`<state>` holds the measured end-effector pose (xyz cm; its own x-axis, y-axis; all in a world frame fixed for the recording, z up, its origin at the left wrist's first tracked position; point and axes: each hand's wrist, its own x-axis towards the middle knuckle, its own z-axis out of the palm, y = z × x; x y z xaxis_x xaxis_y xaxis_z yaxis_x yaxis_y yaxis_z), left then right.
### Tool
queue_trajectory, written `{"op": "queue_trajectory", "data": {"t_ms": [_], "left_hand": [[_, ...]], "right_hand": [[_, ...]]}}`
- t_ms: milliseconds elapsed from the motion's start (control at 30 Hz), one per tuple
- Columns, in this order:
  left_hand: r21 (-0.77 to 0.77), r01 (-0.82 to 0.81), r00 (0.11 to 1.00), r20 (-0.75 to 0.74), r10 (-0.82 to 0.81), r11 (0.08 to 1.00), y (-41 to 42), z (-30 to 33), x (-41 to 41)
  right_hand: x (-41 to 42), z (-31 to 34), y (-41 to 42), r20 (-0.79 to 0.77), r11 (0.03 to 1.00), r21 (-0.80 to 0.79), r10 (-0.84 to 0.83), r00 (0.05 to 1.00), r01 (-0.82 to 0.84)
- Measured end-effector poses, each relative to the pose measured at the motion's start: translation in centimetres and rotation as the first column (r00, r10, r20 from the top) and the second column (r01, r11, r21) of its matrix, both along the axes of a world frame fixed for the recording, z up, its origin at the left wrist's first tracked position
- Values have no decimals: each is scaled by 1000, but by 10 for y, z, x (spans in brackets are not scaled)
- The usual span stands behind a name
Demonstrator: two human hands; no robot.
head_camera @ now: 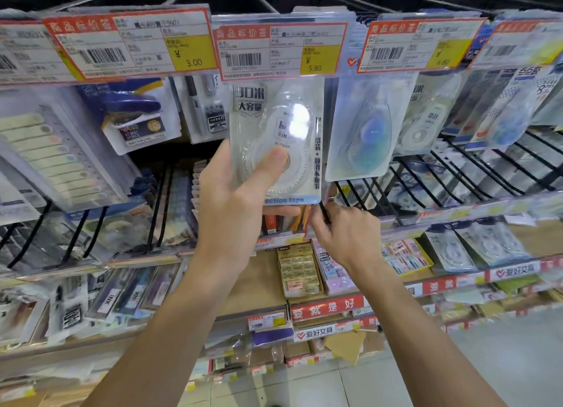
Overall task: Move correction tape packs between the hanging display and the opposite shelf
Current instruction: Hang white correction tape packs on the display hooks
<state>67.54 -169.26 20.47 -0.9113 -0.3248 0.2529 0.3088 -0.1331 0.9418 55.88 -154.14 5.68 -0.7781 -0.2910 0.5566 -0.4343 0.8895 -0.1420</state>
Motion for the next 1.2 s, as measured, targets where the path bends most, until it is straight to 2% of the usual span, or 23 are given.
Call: {"op": "queue_trajectory", "data": {"t_ms": [200, 367, 733, 1000, 1200], "left_hand": [[53, -42, 999, 21, 41, 998, 7, 12, -1], [85, -17, 1000, 25, 15, 996, 7, 22, -2], [142, -2, 1000, 25, -2, 990, 14, 8, 10], [135, -21, 999, 34, 17, 991, 14, 0, 9], [66, -68, 995, 80, 63, 996, 4, -4, -11]], "right_hand": [[1, 1, 0, -27, 1000, -31, -3, 1000, 2], [2, 5, -3, 10, 997, -71, 5, 1000, -5], [6, 10, -2, 0, 998, -65, 16, 1000, -16], [3, 4, 0, 43, 998, -56, 17, 999, -15], [2, 2, 0, 17, 998, -59, 8, 1000, -7]]}}
